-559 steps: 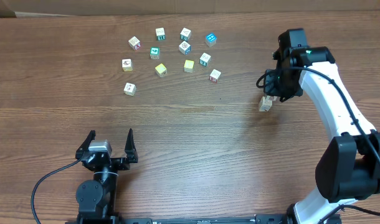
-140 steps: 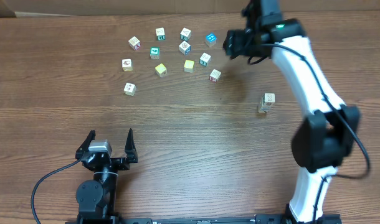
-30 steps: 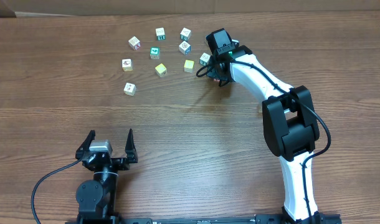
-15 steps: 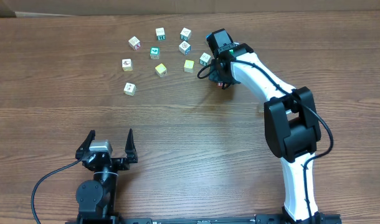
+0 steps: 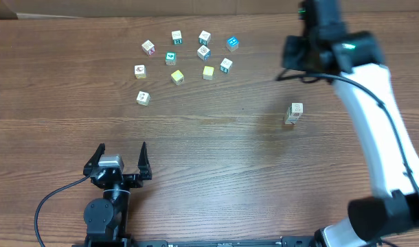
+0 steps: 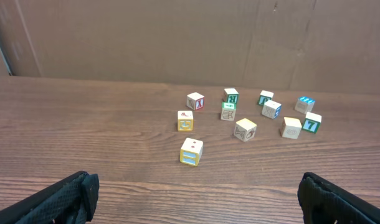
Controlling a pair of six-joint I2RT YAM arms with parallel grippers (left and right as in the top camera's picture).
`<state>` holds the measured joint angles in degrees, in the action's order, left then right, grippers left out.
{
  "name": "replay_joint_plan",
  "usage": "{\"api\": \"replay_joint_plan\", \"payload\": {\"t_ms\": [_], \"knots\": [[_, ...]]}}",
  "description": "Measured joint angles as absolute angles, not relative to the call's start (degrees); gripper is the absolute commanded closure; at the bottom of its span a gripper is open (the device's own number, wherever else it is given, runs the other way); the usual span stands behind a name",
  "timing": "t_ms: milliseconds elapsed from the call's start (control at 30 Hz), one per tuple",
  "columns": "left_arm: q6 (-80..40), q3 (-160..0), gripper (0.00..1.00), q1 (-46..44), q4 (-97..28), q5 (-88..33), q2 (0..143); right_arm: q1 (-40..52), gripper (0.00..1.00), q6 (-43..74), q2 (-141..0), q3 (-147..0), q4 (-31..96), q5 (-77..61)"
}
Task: Form a tower
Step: 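Lower the 5 block onto the 2 block with the right gripper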
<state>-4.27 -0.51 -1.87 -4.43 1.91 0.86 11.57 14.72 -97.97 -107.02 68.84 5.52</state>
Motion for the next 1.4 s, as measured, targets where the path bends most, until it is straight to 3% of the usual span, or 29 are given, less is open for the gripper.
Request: {"api": "replay_joint_plan", "payload": {"t_ms": [233, 867, 1400], "knots": [[-4.3, -0.5, 0.00, -1.9, -4.4, 1.9, 0.9, 6.9, 0.80, 11.9, -98.4, -104.2, 73.4, 1.9], [-4.3, -0.5, 0.00, -1.9, -4.4, 1.9, 0.9, 6.8, 0.80, 10.5, -99.3, -84.5, 61.1, 4.7], [-4.3, -0.5, 0.00, -1.9, -4.4, 1.9, 0.9, 6.8, 0.80, 10.5, -99.3, -80.0, 57.0, 4.7]]}}
